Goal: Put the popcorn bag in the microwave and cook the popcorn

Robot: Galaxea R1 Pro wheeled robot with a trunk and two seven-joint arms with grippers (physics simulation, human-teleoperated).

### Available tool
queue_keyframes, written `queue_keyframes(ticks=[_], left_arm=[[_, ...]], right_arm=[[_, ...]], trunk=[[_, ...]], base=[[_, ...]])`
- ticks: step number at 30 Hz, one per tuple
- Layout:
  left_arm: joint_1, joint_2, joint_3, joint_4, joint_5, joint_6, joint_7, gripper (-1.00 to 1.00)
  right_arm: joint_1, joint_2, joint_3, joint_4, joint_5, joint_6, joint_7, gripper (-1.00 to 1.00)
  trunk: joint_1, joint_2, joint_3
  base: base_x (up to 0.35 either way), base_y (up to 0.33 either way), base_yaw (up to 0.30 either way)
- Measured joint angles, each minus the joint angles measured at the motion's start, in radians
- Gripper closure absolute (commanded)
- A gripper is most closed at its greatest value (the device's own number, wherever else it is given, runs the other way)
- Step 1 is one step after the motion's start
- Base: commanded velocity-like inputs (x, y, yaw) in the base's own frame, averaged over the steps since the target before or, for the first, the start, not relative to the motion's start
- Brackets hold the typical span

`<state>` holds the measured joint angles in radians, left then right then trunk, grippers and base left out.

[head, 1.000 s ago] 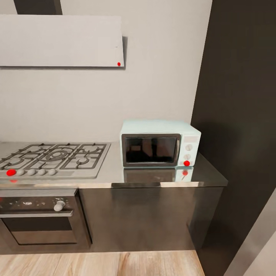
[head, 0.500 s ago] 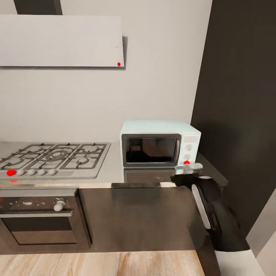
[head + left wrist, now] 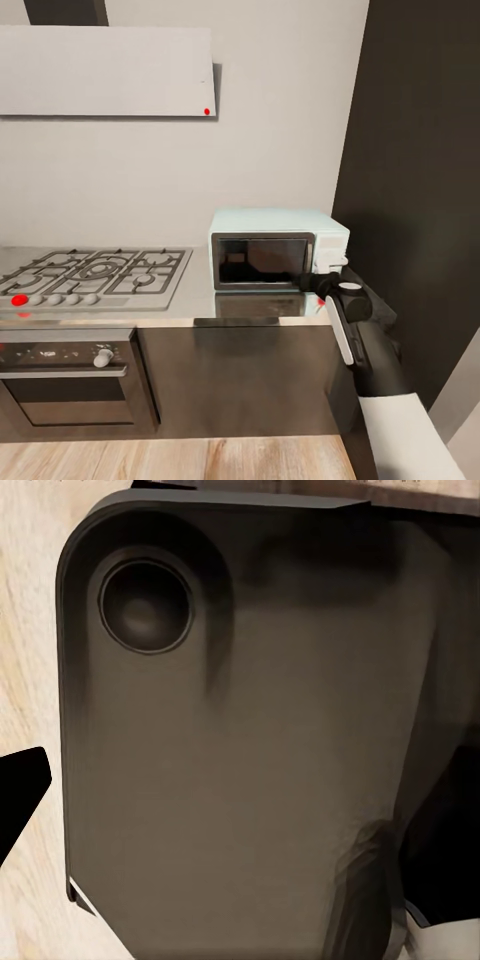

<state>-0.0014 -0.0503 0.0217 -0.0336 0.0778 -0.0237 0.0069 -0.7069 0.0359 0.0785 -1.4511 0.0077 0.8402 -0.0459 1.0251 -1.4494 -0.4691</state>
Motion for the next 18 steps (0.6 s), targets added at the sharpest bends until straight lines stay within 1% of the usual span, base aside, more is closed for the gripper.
queue_keyframes(ticks=[4, 12, 15, 17, 18], left_arm=[[0.0, 0.0, 0.0, 0.0, 0.0, 0.0, 0.0, -1.0], [0.0, 0.0, 0.0, 0.0, -0.001, 0.0, 0.0, -1.0], [0.0, 0.0, 0.0, 0.0, -0.001, 0.0, 0.0, -1.0], [0.0, 0.0, 0.0, 0.0, -0.001, 0.0, 0.0, -1.0], [0.0, 0.0, 0.0, 0.0, -0.001, 0.0, 0.0, -1.0]], right_arm=[[0.033, -0.004, 0.0, 0.019, 0.004, -0.079, 0.001, -1.0], [0.041, -0.005, -0.001, 0.035, -0.003, -0.155, -0.013, -1.0], [0.078, -0.005, -0.002, 0.036, -0.002, -0.236, -0.016, -1.0], [0.086, -0.006, -0.002, 0.037, -0.004, -0.269, -0.014, -1.0], [0.101, -0.007, -0.003, 0.04, -0.005, -0.28, -0.016, -1.0]], trunk=[[0.0, 0.0, 0.0], [0.0, 0.0, 0.0], [0.0, 0.0, 0.0], [0.0, 0.0, 0.0], [0.0, 0.0, 0.0]], base=[[0.0, 0.0, 0.0], [0.0, 0.0, 0.0], [0.0, 0.0, 0.0], [0.0, 0.0, 0.0], [0.0, 0.0, 0.0]])
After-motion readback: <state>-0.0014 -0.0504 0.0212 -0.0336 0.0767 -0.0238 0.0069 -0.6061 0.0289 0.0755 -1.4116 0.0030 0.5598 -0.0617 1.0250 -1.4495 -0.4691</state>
